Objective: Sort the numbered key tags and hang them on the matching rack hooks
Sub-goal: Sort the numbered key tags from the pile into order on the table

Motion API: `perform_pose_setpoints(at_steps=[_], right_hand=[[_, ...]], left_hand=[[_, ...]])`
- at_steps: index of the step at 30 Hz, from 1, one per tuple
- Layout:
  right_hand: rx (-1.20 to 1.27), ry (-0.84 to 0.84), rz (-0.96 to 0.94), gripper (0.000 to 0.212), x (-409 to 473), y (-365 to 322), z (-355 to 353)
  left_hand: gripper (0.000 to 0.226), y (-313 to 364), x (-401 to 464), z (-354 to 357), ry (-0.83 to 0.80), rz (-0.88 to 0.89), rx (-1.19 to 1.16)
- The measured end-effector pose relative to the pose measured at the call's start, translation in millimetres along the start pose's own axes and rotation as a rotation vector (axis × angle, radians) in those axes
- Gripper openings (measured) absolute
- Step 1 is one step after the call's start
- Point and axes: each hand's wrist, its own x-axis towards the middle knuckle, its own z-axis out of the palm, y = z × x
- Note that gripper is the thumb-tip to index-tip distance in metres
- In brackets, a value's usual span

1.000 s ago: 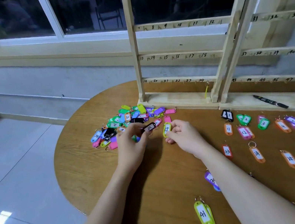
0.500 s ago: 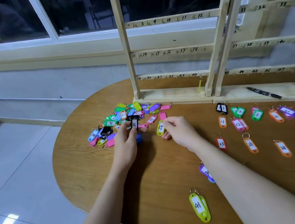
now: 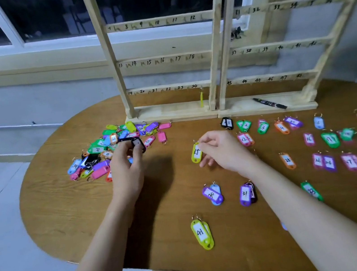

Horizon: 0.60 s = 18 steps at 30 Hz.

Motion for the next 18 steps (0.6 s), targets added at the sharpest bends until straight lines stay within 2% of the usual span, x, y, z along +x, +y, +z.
perform_pose_setpoints(at_steps=[4,6,9,11,16,18], right_hand=[[-0.029,0.028,0.025,0.011,-19,5,-20],[-0.077,0.056,0.021,0.012,-29,9,-29],[-0.090,0.117,0.016,0.013,-46,18,-42],[-0.090,0.138,0.011,0.012,-57,23,-49],[-0.088,0.179,0.012,0.008,-81,31,-70],[-0.085,0.204,0.027,0.006,-91,34,-77]], left_hand=[[0.018,22,-2,18,-0.133,-0.013,-0.036],[0.006,30,-3,28,-0.189,-0.024,-0.055],[0.021,41,-5,43,-0.249,-0.024,-0.107],[0.022,52,-8,54,-0.295,-0.008,-0.122],[0.005,73,-16,82,-0.391,-0.038,-0.209],[0.006,85,-21,91,-0.414,-0.046,-0.241]])
